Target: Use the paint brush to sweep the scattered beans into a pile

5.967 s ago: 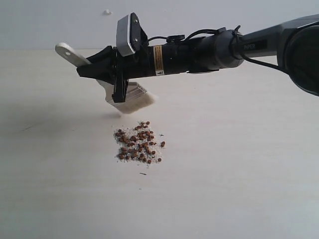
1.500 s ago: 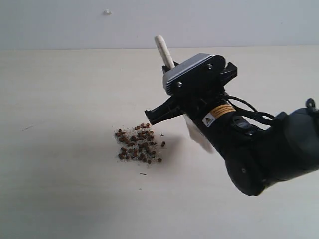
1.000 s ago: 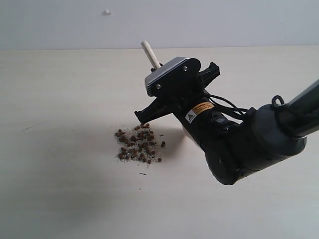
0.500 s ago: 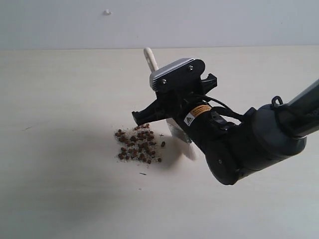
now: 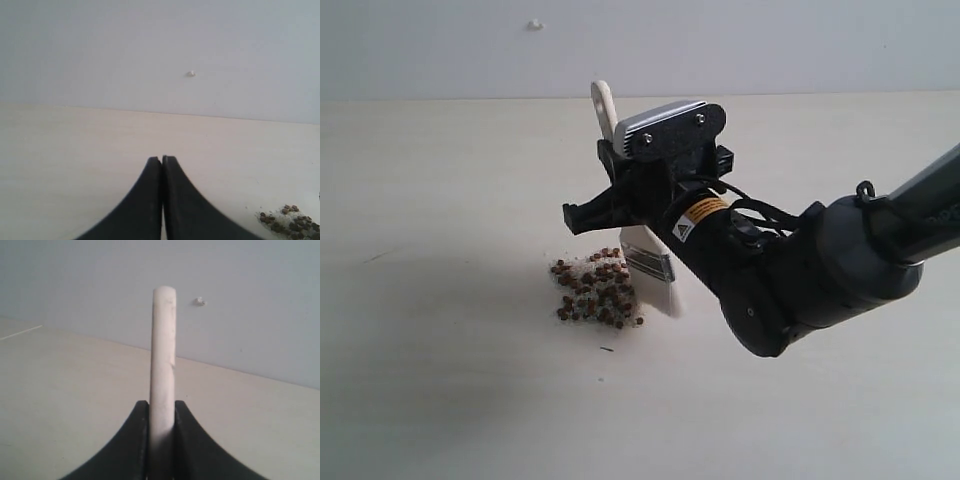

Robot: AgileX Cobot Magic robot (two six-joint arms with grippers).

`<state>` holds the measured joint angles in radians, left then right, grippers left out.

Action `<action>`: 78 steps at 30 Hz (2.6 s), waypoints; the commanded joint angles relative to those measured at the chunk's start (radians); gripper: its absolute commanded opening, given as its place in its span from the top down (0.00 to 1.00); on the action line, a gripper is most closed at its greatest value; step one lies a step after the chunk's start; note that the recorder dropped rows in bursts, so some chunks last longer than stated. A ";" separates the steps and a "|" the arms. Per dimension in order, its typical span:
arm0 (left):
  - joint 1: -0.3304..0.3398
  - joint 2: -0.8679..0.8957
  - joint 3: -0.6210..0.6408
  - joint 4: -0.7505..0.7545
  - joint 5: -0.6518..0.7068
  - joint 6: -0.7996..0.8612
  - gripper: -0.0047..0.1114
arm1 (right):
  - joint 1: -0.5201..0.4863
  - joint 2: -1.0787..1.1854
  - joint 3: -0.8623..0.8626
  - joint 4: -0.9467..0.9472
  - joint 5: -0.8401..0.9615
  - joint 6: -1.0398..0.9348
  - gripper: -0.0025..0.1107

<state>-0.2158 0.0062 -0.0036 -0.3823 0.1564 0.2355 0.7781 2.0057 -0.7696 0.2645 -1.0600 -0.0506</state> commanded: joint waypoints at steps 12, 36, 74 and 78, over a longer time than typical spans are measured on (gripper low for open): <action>-0.006 -0.006 0.004 0.004 -0.001 -0.003 0.96 | 0.001 -0.322 -0.001 0.282 0.307 -0.400 0.98; -0.006 -0.006 0.004 0.004 -0.001 -0.003 0.96 | -0.513 -0.414 -0.145 0.702 1.675 -0.549 0.98; -0.006 -0.006 0.004 0.004 -0.001 -0.003 0.96 | -0.382 -0.089 -0.097 1.355 1.322 -0.941 0.93; -0.006 -0.006 0.004 0.004 -0.001 -0.003 0.96 | -0.382 -0.089 -0.097 1.351 1.313 -0.947 0.59</action>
<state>-0.2158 0.0062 -0.0036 -0.3823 0.1564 0.2355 0.3946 1.9185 -0.8707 1.6086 0.2660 -0.9849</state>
